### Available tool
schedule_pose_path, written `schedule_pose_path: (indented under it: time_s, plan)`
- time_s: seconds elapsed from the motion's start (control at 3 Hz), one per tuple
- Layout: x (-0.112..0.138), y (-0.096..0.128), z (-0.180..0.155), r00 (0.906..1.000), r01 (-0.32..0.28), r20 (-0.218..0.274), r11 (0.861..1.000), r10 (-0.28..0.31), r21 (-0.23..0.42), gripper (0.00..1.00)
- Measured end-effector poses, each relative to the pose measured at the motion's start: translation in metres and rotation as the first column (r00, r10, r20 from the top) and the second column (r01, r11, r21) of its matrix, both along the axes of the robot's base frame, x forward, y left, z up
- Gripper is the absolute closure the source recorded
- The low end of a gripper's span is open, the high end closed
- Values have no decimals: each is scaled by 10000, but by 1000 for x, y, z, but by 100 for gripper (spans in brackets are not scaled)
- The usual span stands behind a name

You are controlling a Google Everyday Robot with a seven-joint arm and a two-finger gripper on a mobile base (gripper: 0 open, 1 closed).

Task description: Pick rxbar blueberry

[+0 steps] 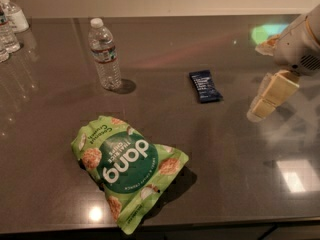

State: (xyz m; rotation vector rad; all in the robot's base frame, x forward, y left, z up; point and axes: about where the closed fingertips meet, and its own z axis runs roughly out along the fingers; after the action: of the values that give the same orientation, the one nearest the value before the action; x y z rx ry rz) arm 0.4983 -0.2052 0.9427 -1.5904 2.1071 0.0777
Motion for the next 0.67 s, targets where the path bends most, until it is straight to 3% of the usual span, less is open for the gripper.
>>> schedule_pose_path:
  time_s: [0.33, 0.67]
  plan:
    - [26, 3, -14, 10000, -31, 51, 9982, 28, 604, 0]
    - [52, 6, -29, 9997, -11, -220, 9914, 40, 1307, 0]
